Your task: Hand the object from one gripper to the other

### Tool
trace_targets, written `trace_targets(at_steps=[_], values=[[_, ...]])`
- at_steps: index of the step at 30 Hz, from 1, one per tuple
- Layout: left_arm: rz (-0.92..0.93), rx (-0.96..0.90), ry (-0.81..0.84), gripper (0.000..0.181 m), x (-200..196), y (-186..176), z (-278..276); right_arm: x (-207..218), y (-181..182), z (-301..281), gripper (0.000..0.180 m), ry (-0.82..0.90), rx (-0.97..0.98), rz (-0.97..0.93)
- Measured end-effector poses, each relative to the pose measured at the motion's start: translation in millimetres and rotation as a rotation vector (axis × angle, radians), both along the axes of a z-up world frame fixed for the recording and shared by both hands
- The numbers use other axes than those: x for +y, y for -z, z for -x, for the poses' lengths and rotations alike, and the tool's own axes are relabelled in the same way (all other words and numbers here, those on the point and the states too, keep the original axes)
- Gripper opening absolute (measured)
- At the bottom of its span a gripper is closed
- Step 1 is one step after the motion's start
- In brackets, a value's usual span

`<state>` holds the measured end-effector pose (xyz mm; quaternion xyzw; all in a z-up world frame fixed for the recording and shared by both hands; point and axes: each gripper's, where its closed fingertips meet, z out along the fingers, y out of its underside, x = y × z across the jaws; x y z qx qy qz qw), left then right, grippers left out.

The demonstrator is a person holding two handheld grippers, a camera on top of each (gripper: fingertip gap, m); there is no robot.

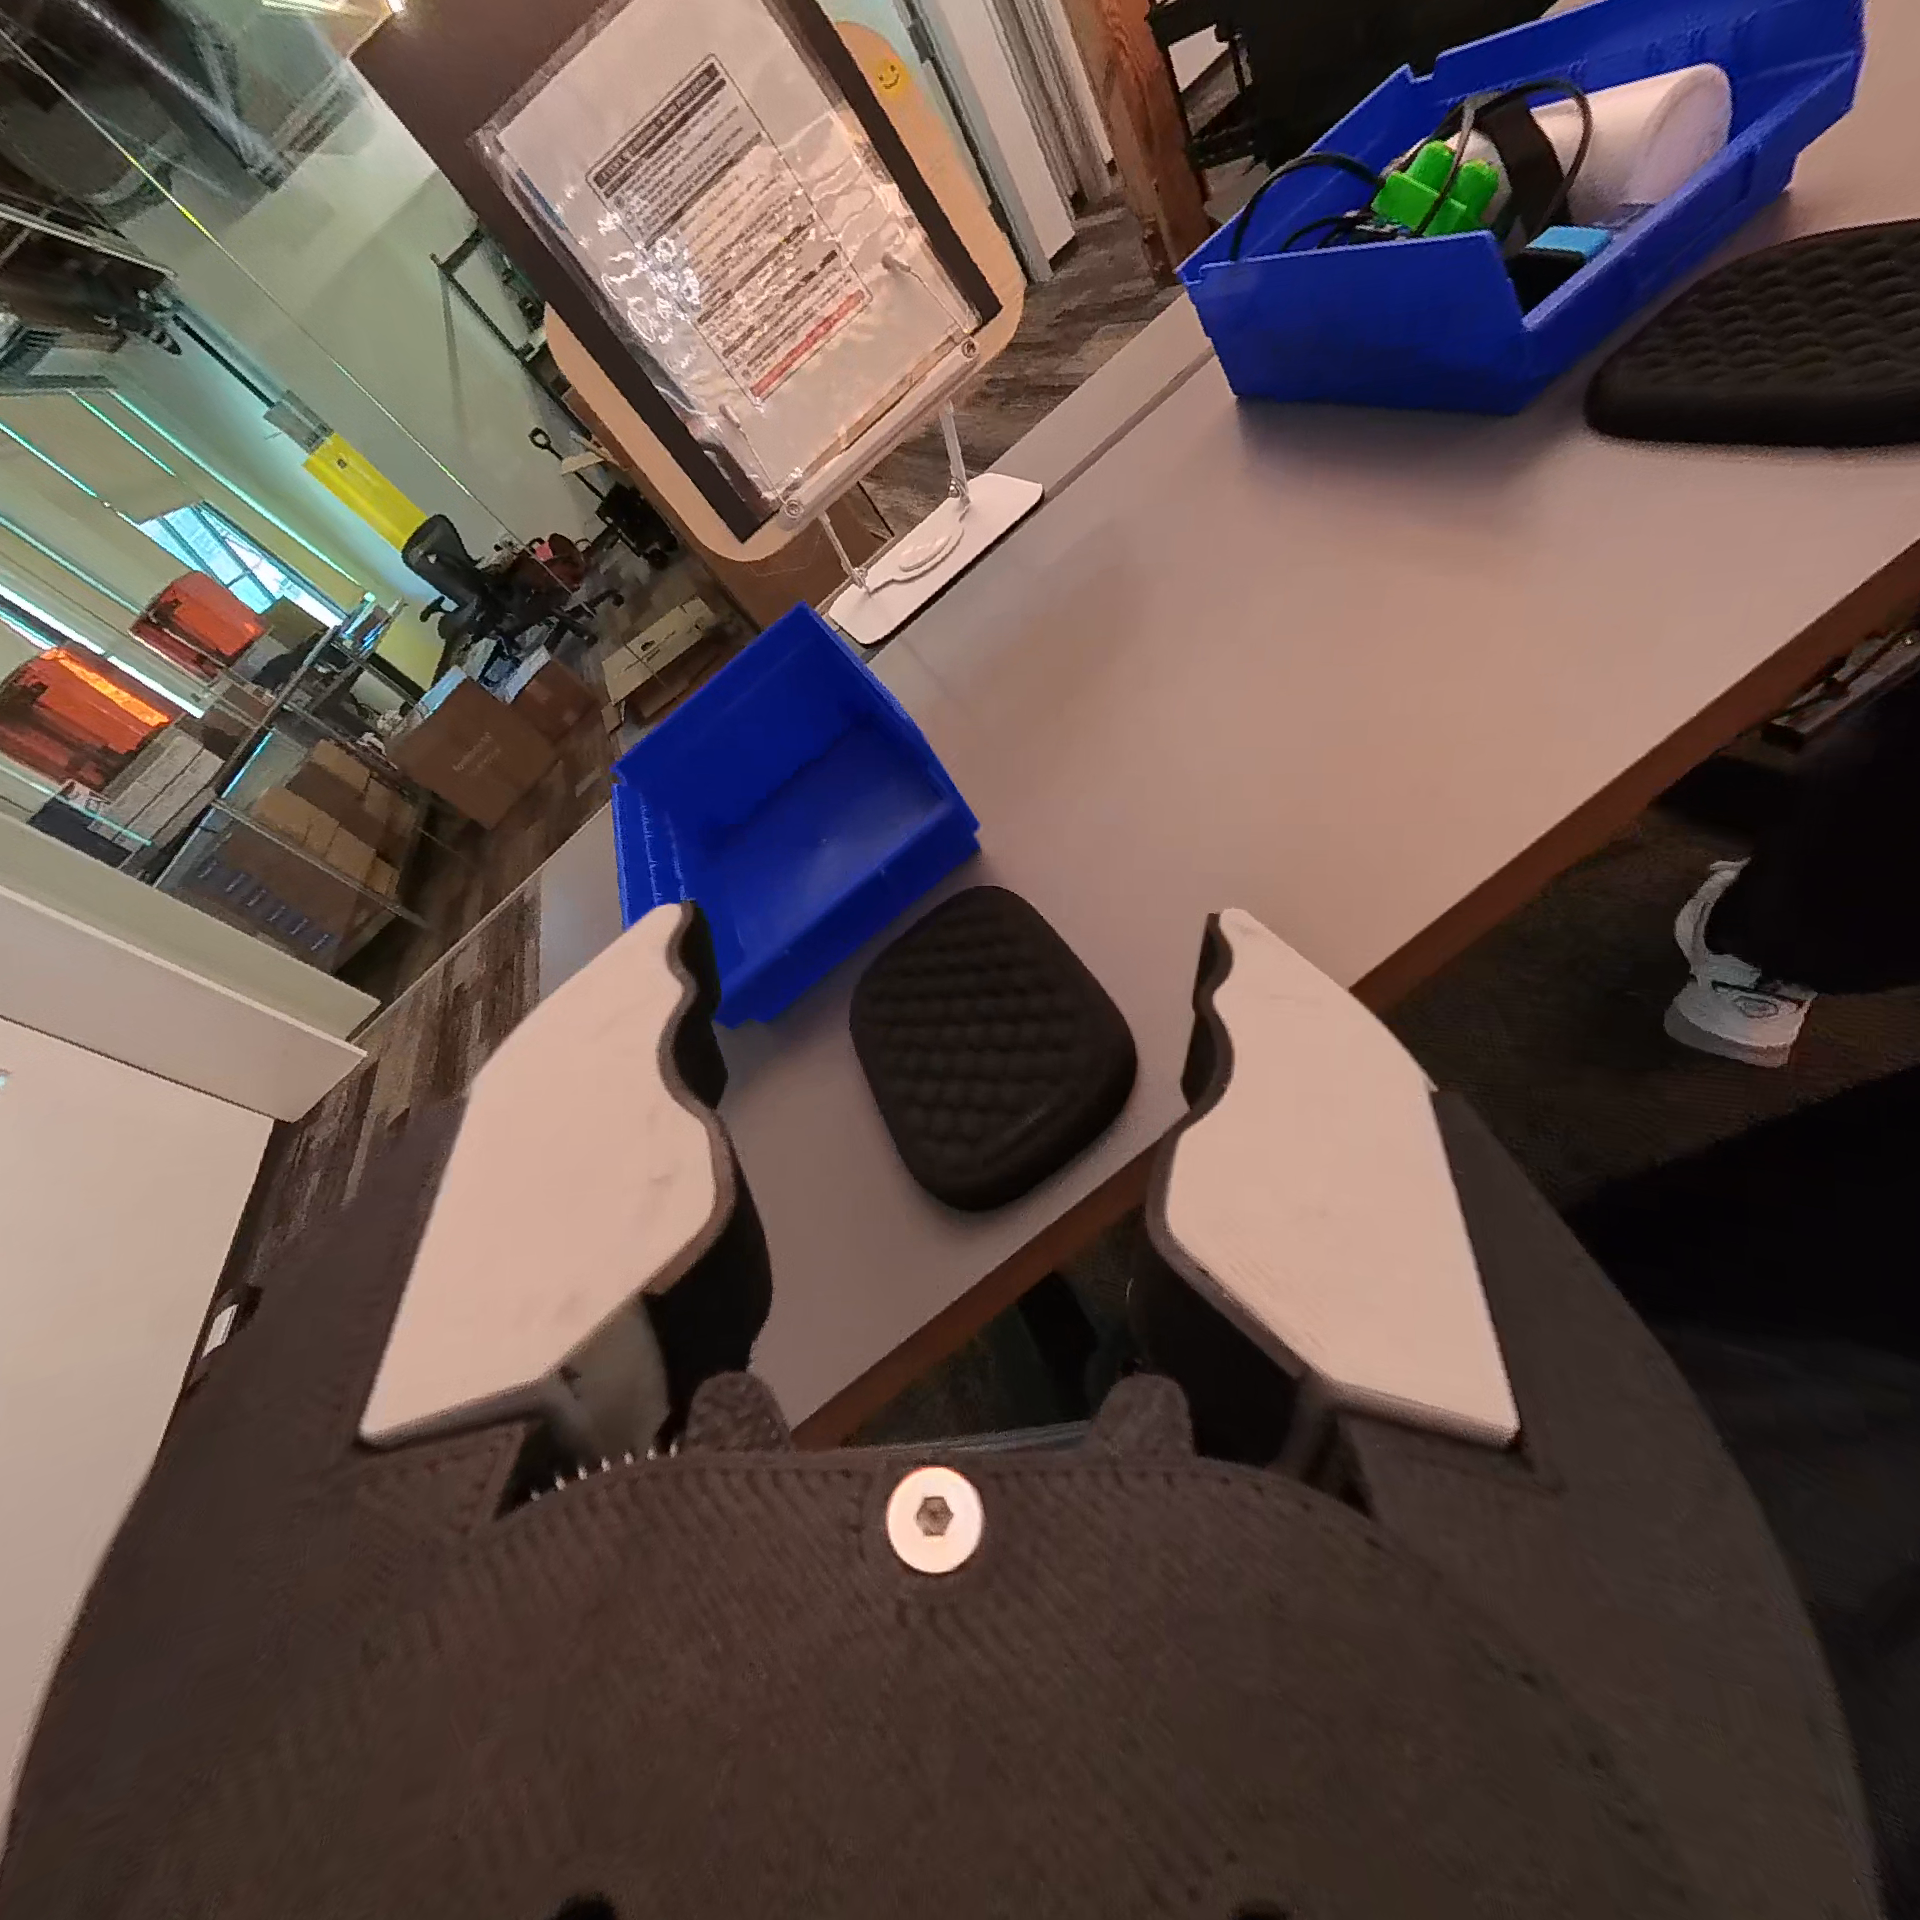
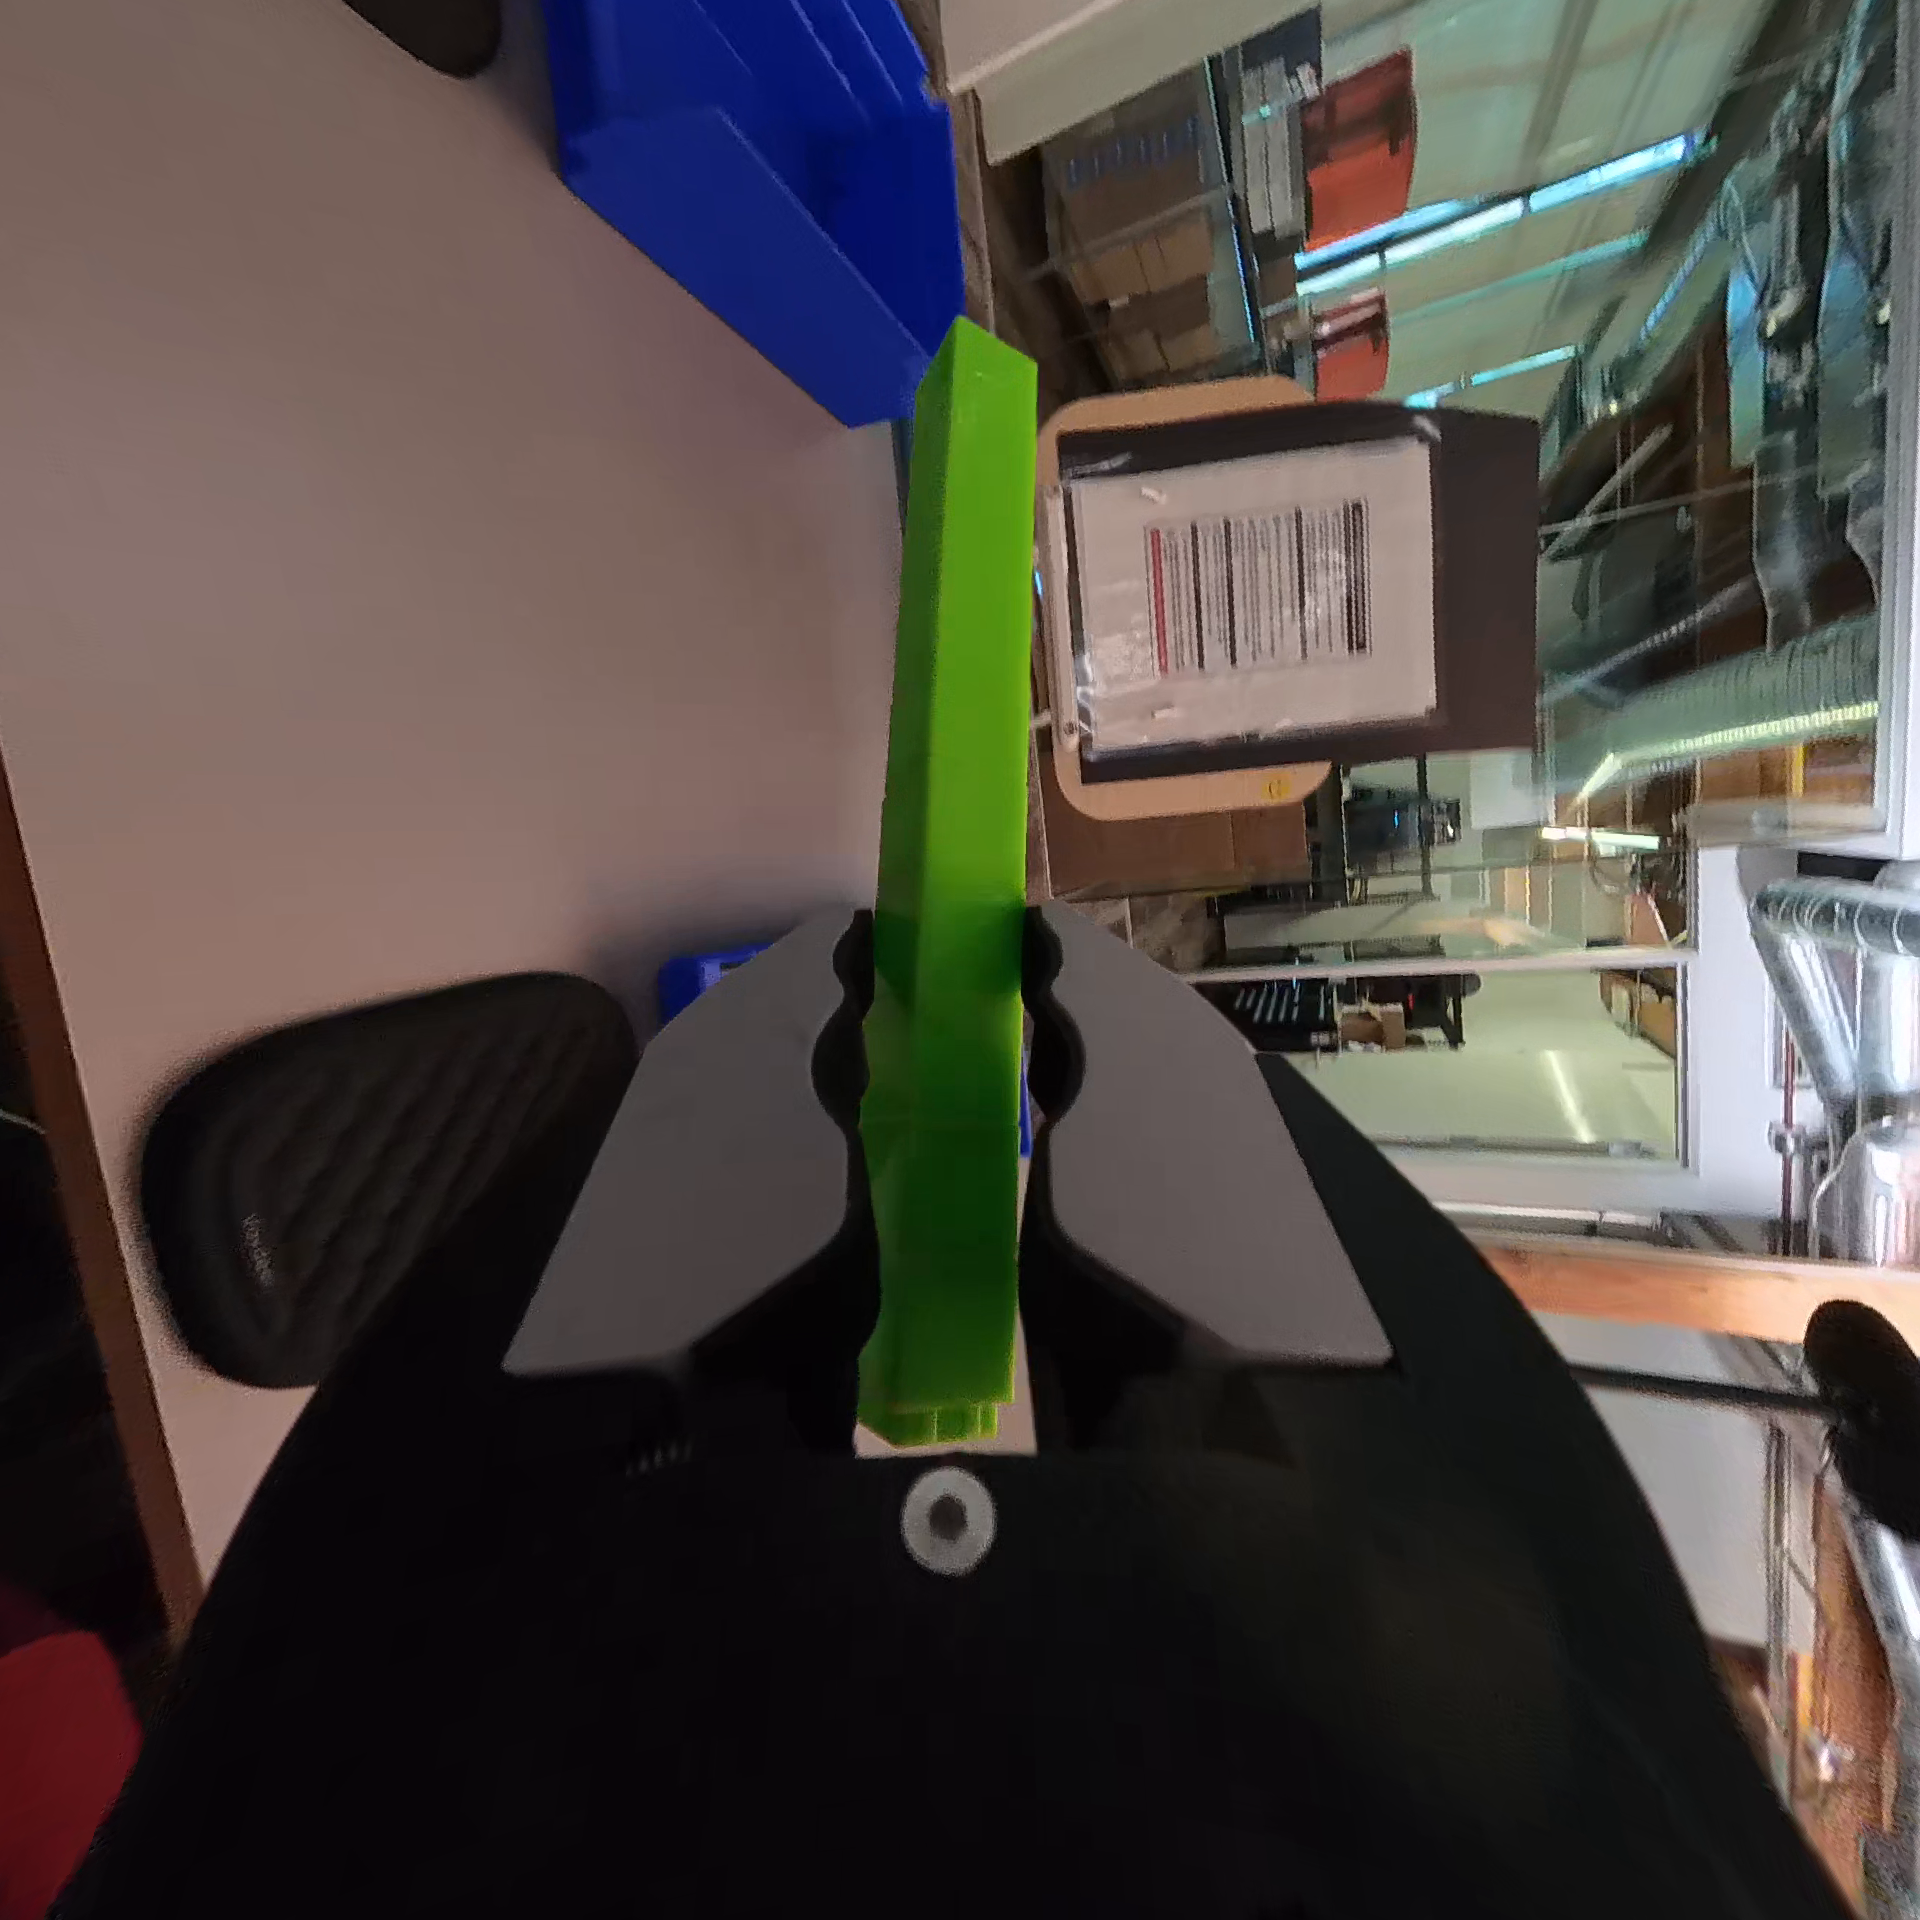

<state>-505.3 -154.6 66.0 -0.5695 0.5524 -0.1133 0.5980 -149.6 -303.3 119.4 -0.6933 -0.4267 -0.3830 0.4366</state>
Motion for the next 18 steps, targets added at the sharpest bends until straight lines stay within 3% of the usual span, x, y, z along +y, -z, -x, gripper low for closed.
trace_targets(at_steps=[11,15,18], values=[[0.016,0.019,0.098,0.088,-17.3,7.2,-36.3,-70.8,17.0,-42.9,0.028,0.151,0.159,-0.077],[-0.003,0.020,0.149,0.088,-19.6,5.7,-57.4,-89.6,39.9,-10.3,0.028,0.098,0.262,-0.100],[0.005,0.027,0.158,0.088,-14.7,10.2,-67.9,-82.5,80.0,47.7,0.028,-0.045,0.339,-0.053]])
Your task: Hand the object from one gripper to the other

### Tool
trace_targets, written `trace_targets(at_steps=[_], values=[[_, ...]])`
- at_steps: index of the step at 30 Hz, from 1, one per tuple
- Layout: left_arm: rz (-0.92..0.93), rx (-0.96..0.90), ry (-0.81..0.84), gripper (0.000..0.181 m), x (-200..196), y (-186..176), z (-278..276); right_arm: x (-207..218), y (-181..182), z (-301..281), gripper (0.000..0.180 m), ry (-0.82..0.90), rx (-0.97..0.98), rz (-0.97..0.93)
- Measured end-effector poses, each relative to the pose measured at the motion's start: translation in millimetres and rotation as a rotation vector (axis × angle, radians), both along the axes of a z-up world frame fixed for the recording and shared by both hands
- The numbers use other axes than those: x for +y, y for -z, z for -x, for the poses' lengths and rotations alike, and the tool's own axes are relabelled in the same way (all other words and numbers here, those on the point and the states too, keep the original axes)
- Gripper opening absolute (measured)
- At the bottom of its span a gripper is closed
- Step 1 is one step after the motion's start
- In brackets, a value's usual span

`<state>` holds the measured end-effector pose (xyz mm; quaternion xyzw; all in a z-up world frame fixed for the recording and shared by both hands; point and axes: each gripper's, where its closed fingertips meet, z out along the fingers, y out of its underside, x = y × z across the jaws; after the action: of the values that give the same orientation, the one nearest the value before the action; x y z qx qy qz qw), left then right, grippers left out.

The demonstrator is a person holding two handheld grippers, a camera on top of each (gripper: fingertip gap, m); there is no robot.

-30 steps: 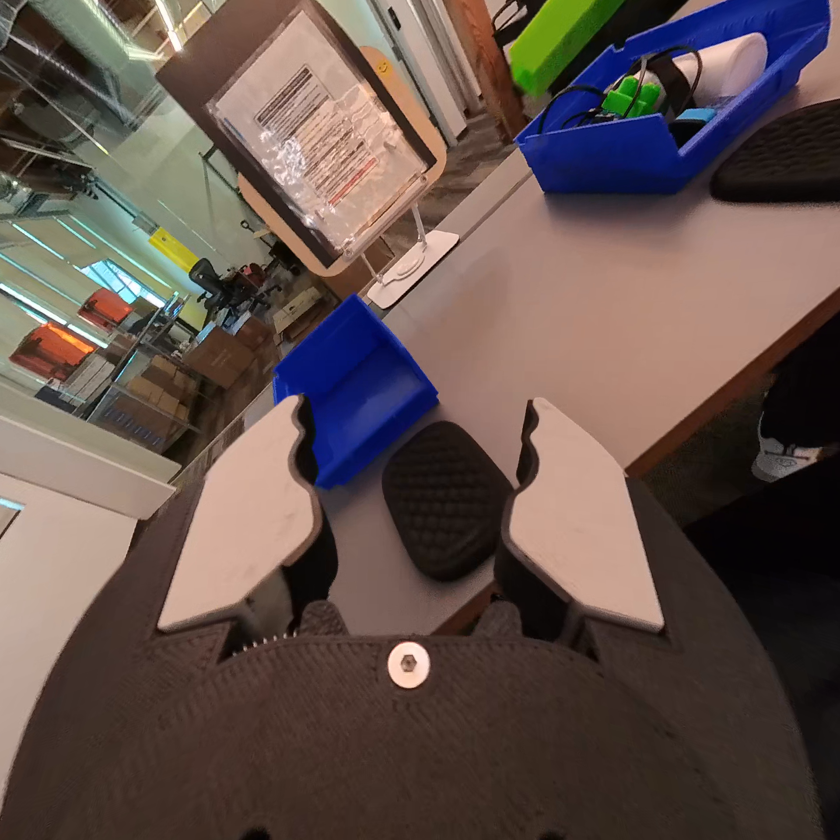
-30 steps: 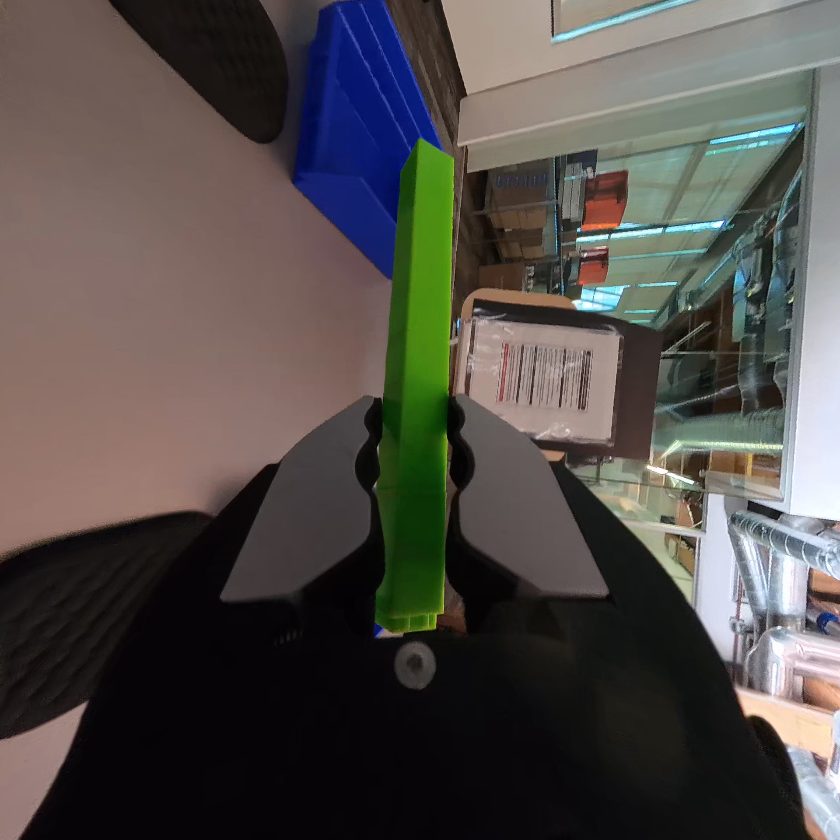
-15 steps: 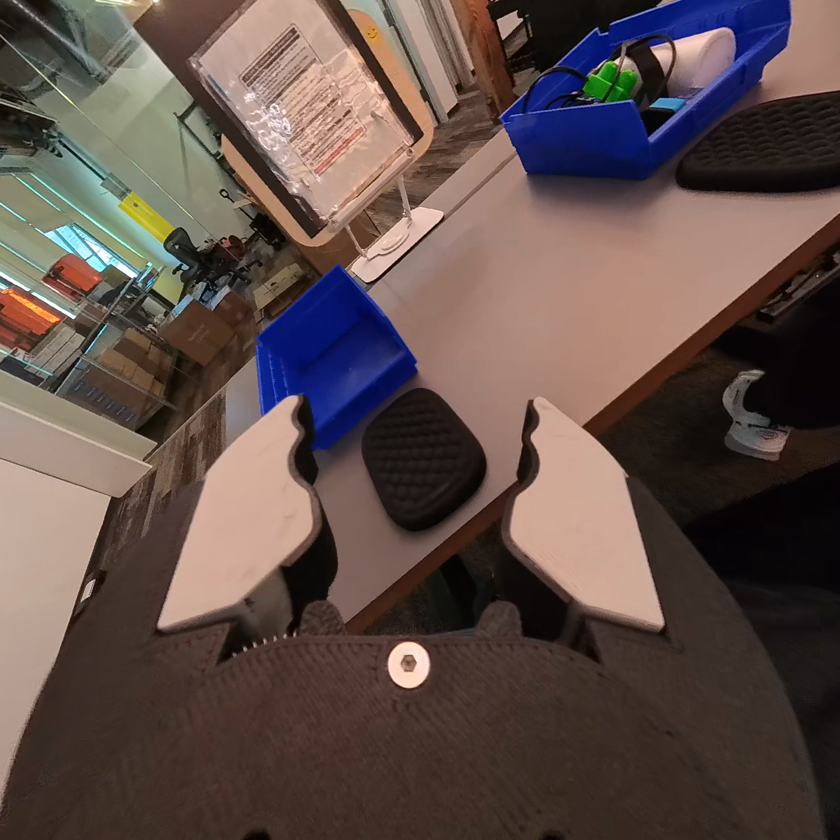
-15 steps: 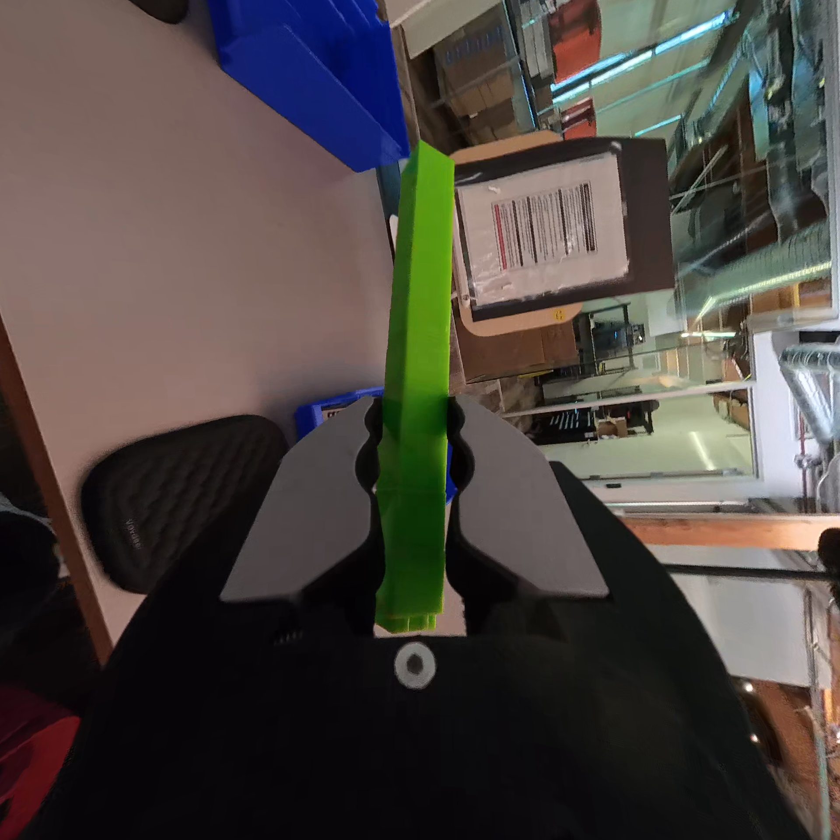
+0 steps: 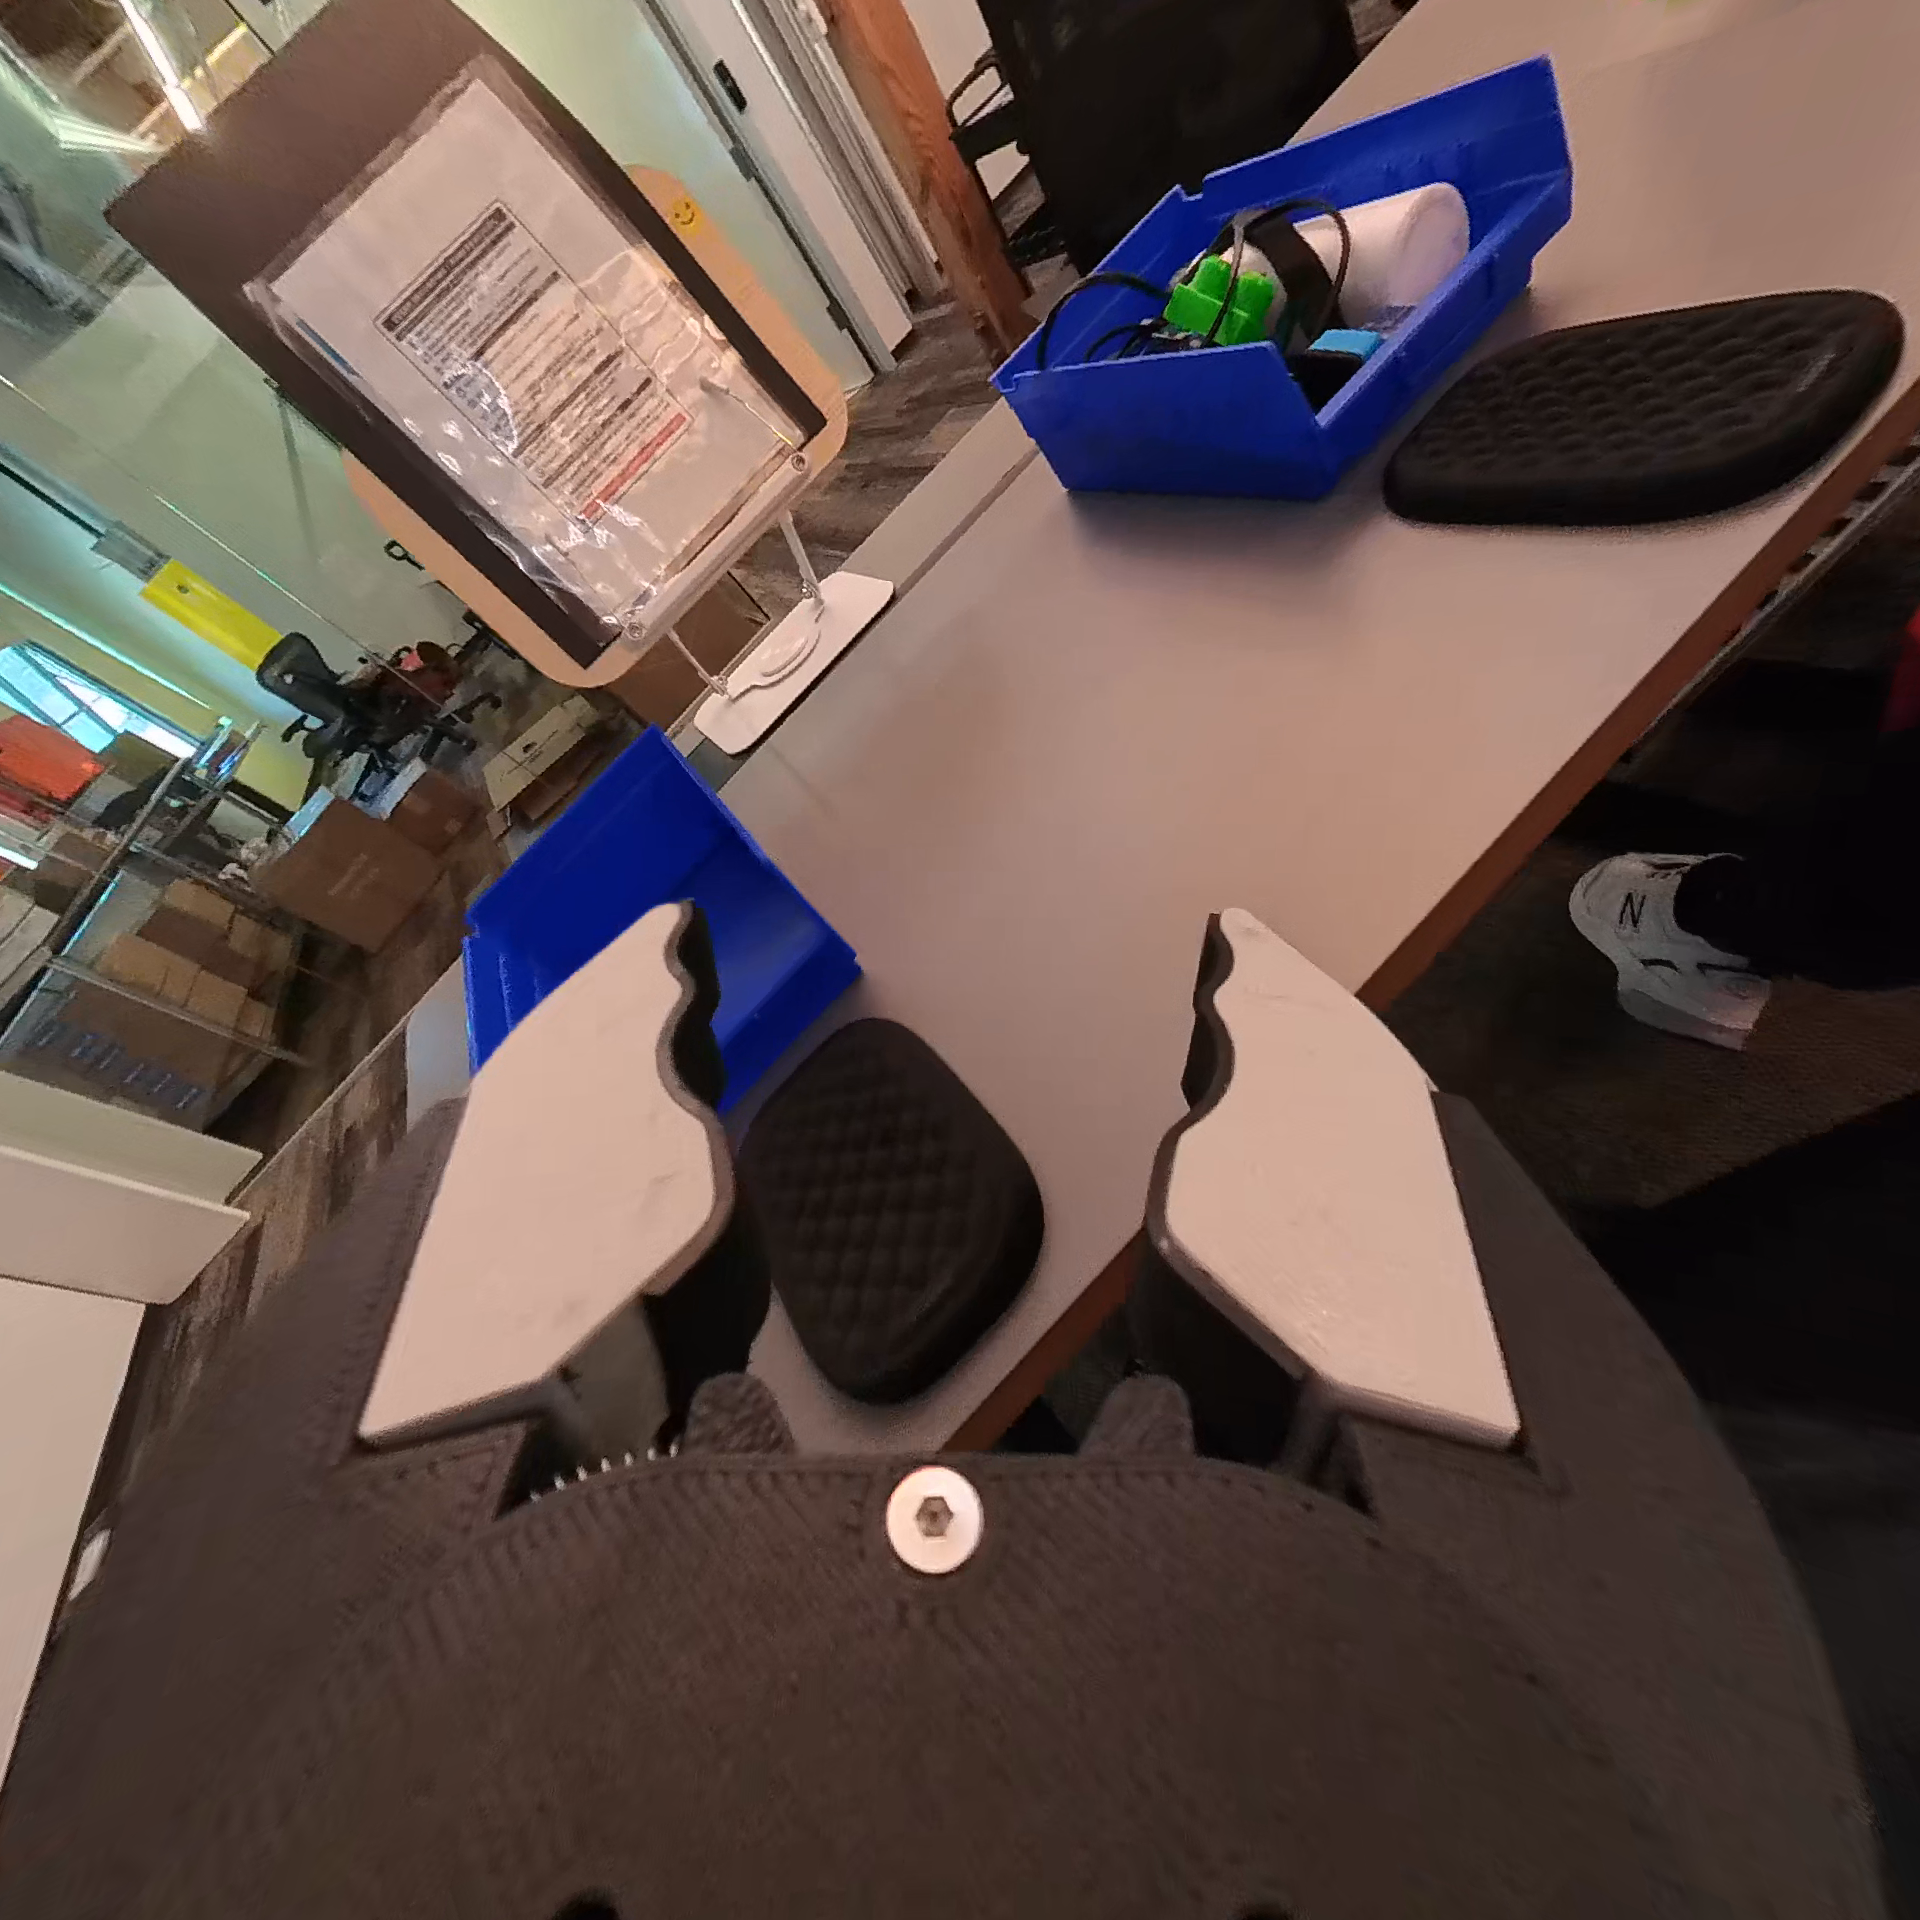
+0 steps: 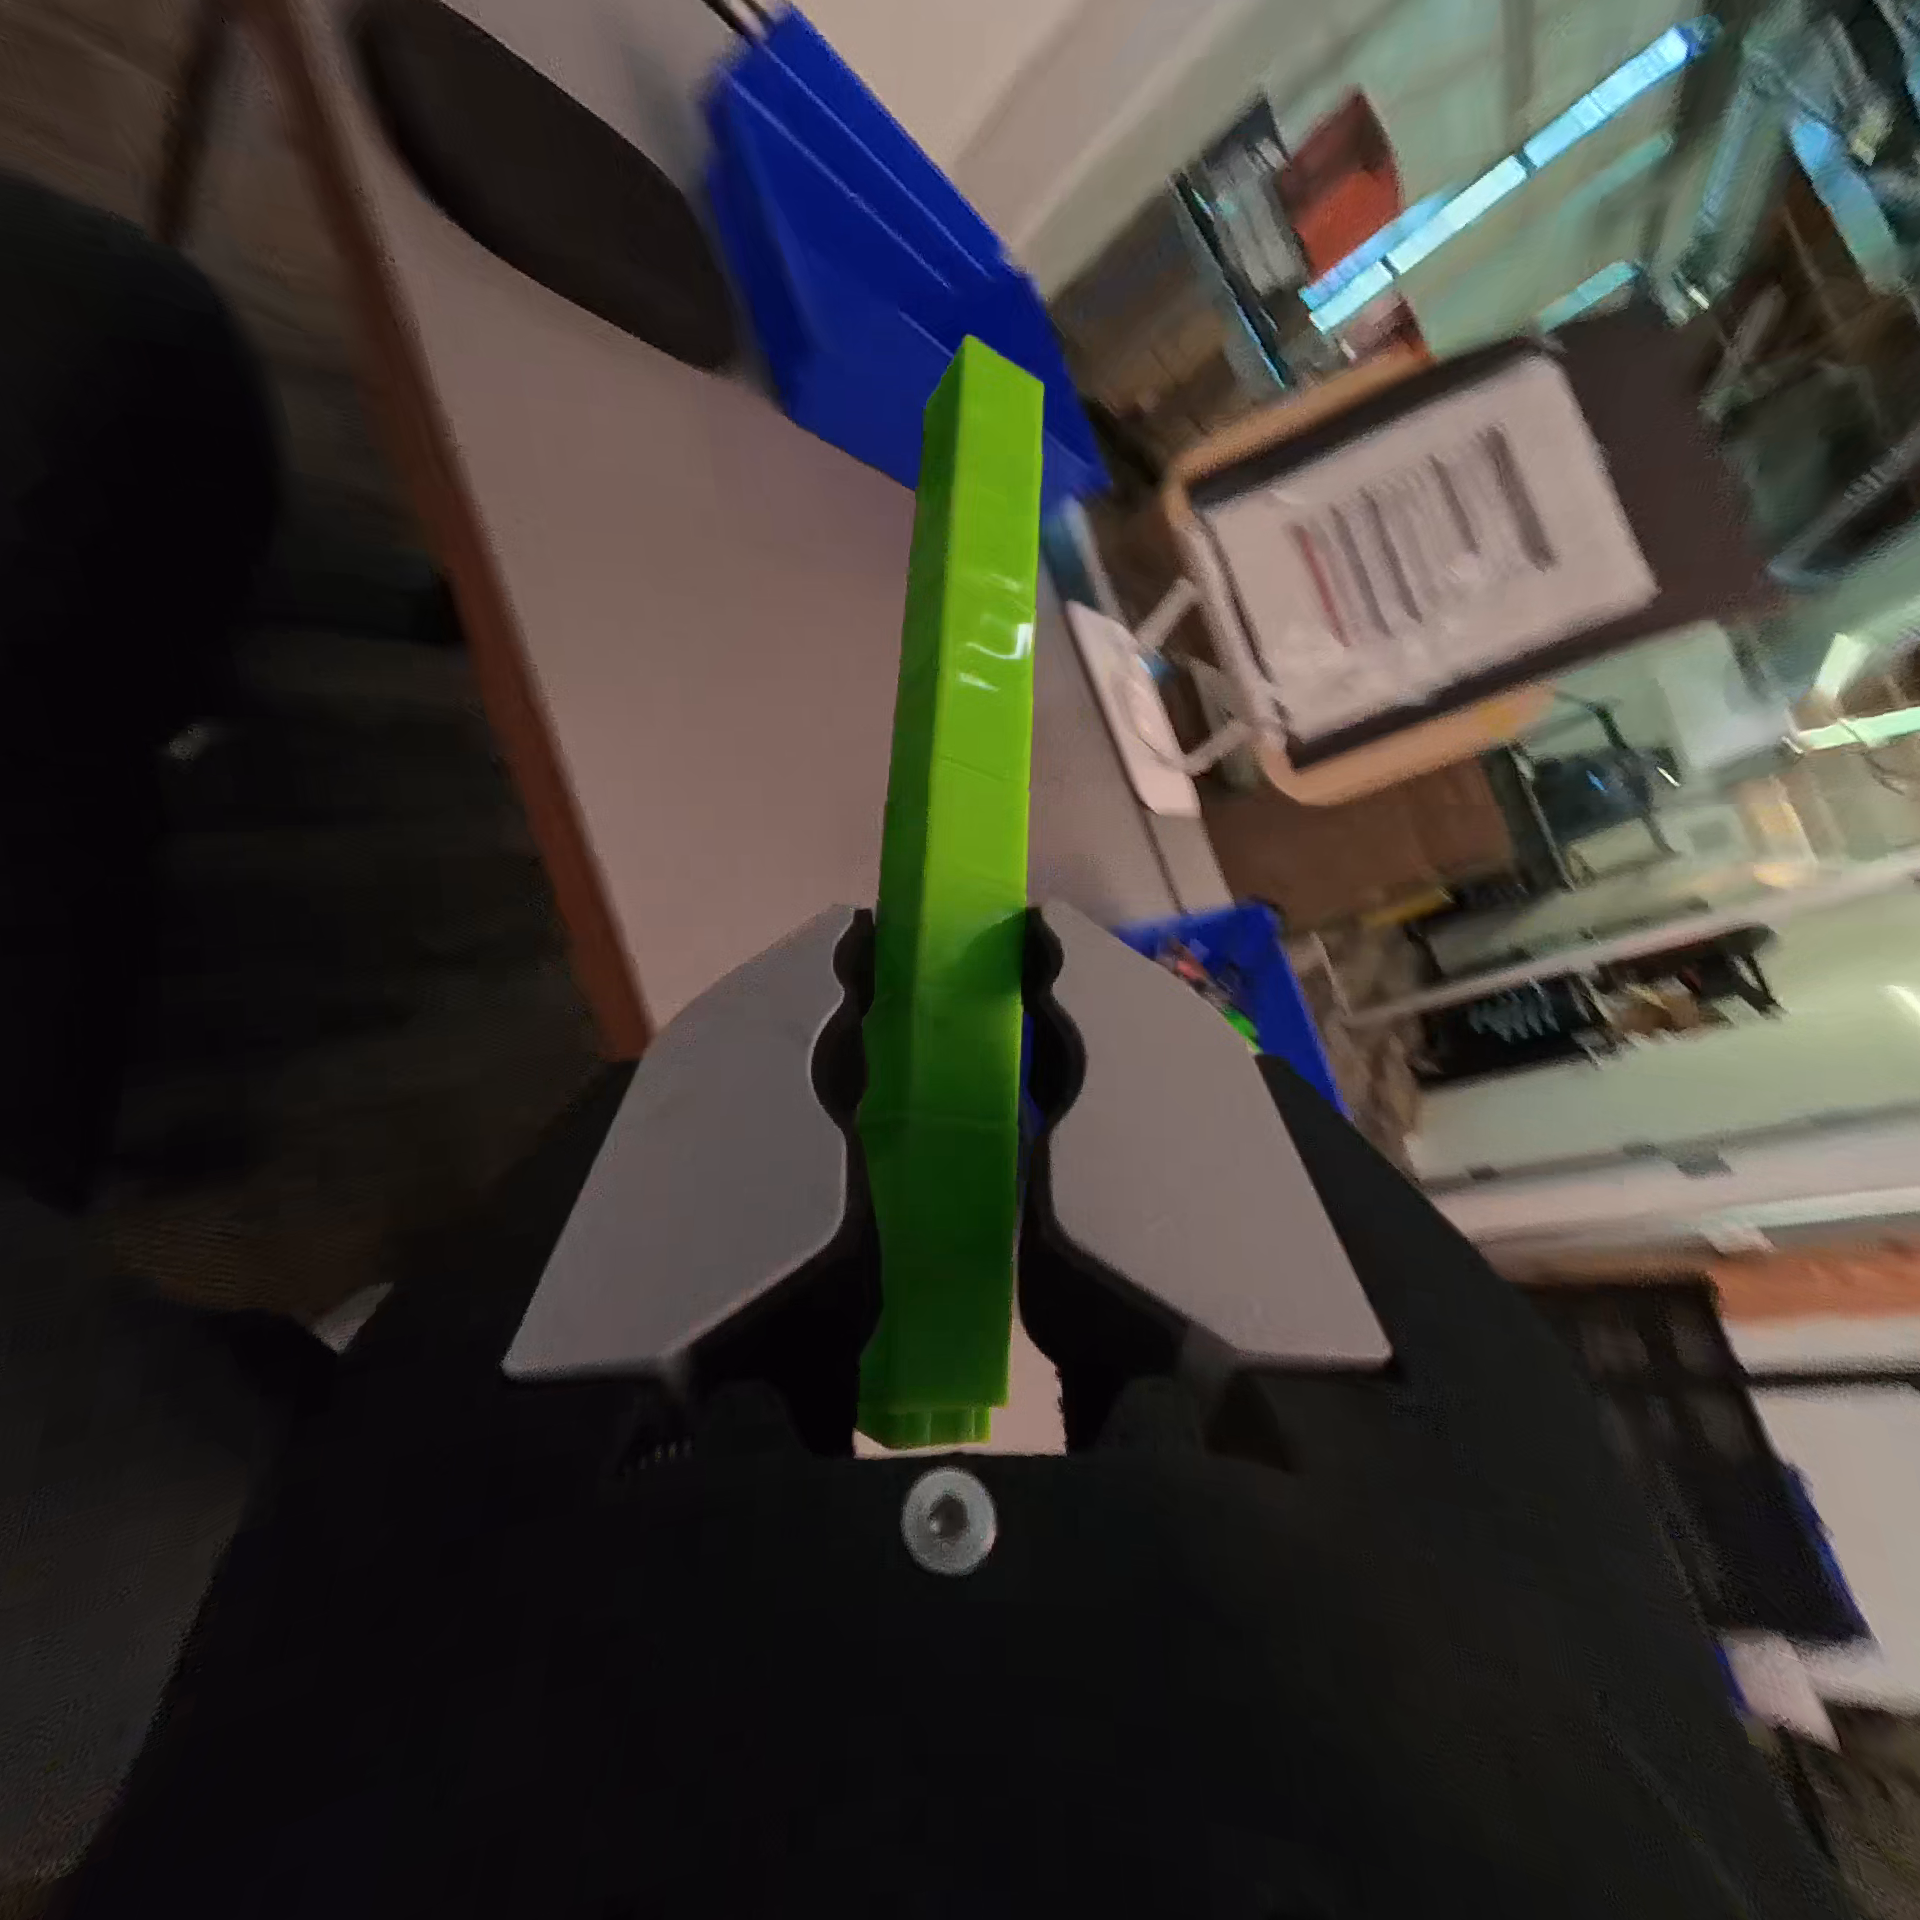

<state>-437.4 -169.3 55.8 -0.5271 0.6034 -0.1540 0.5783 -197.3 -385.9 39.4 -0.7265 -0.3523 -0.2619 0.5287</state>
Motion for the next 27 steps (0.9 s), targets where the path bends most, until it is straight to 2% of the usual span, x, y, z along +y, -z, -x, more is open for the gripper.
trace_targets(at_steps=[4,8,13,17,22,27], values=[[0.047,-0.014,-0.019,0.089,5.1,5.8,2.2,27.6,48.4,81.9,0.028,-0.222,0.021,0.016],[0.048,-0.008,-0.076,0.088,4.1,9.5,21.7,51.3,71.9,116.0,0.028,-0.337,0.048,0.030],[0.034,-0.013,-0.161,0.087,11.7,8.1,42.7,58.7,68.6,85.5,0.028,-0.293,0.023,0.022],[0.098,-0.025,-0.136,0.087,21.0,14.6,30.4,58.2,60.7,43.7,0.028,-0.210,0.055,0.015],[0.190,-0.084,0.112,0.087,5.4,-6.8,-34.7,48.3,37.1,-2.9,0.028,-0.043,0.089,-0.053],[0.297,-0.193,0.529,0.087,-64.3,-59.6,-122.7,4.6,18.7,-15.2,0.028,0.102,0.378,-0.153]])
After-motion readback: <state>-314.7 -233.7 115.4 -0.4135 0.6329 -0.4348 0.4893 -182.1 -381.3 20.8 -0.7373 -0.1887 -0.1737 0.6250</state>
